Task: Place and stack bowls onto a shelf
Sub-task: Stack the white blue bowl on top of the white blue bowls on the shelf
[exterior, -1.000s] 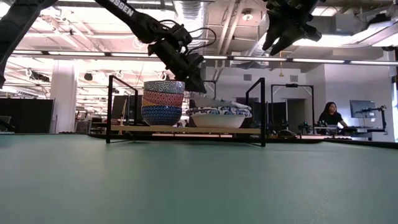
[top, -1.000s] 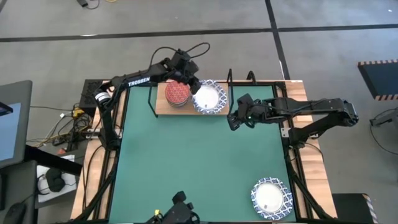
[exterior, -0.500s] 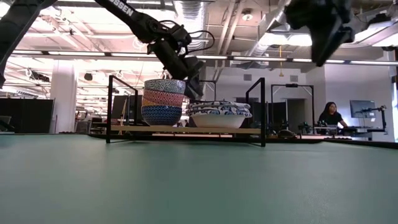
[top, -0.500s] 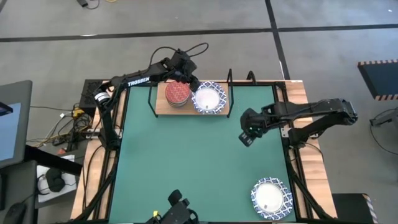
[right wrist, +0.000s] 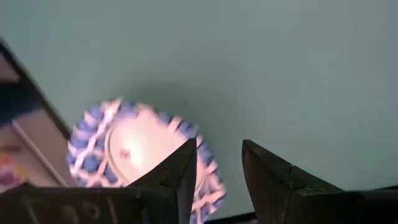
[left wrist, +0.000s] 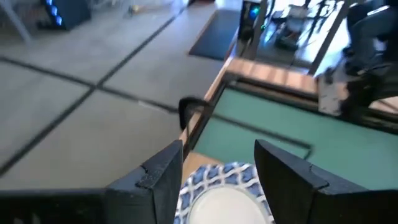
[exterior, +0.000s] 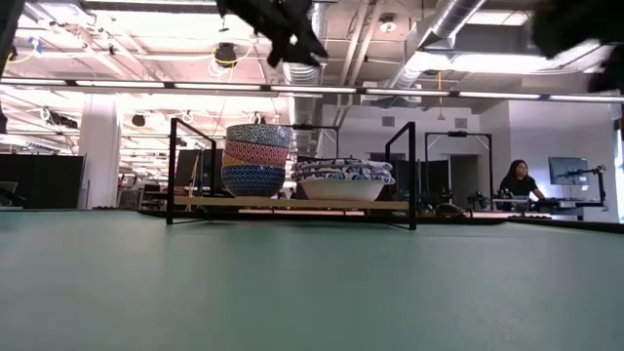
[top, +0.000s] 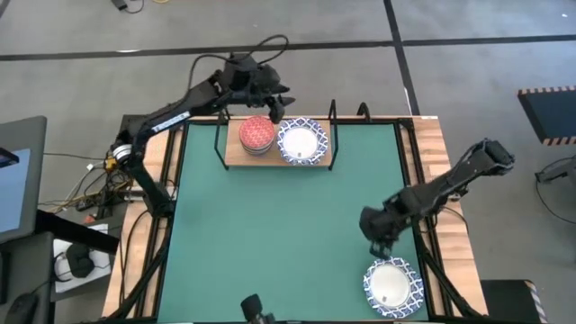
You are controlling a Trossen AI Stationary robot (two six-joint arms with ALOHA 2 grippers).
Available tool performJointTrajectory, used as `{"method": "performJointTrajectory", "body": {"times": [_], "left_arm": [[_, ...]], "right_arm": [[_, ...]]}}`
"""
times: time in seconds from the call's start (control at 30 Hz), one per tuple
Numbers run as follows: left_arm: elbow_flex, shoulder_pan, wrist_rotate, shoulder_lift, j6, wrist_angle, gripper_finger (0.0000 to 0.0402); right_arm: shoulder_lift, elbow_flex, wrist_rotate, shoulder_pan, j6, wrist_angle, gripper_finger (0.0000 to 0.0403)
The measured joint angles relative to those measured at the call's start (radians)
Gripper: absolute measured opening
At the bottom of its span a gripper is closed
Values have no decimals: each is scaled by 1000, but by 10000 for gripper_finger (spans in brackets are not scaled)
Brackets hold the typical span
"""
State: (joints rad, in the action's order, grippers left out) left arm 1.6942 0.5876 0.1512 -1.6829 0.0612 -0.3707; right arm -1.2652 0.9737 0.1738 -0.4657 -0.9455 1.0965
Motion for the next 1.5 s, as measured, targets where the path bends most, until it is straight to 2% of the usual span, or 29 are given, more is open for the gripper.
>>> {"method": "performJointTrajectory", "body": {"times": [0.17, 0.33, 0.53, 0.7, 0.83, 1.13, 1.27, 1.5], "left_arm": [[0, -53, 0, 62, 6, -36, 182], [0, -119, -6, 70, 5, -95, 182], [-1, -201, -107, 62, 9, -143, 182], [-1, -244, -151, 62, -19, -174, 182], [-1, -268, -167, 62, -63, -216, 182], [-1, -313, -201, 61, -114, -249, 182], [-31, -334, -202, 62, -158, -218, 182], [-127, -396, -157, 53, -233, -168, 182]], "right_arm": [[0, -100, 12, -154, -112, -144, 154], [1, -178, 6, -258, -188, -221, 154], [1, -253, -14, -334, -247, -266, 154], [1, -324, -15, -354, -262, -372, 150], [1, -380, -37, -351, -320, -418, 131], [2, -389, -98, -351, -391, -537, 23], [2, -390, -157, -350, -405, -612, 21], [1, -390, -340, -289, -365, -721, 29]]}}
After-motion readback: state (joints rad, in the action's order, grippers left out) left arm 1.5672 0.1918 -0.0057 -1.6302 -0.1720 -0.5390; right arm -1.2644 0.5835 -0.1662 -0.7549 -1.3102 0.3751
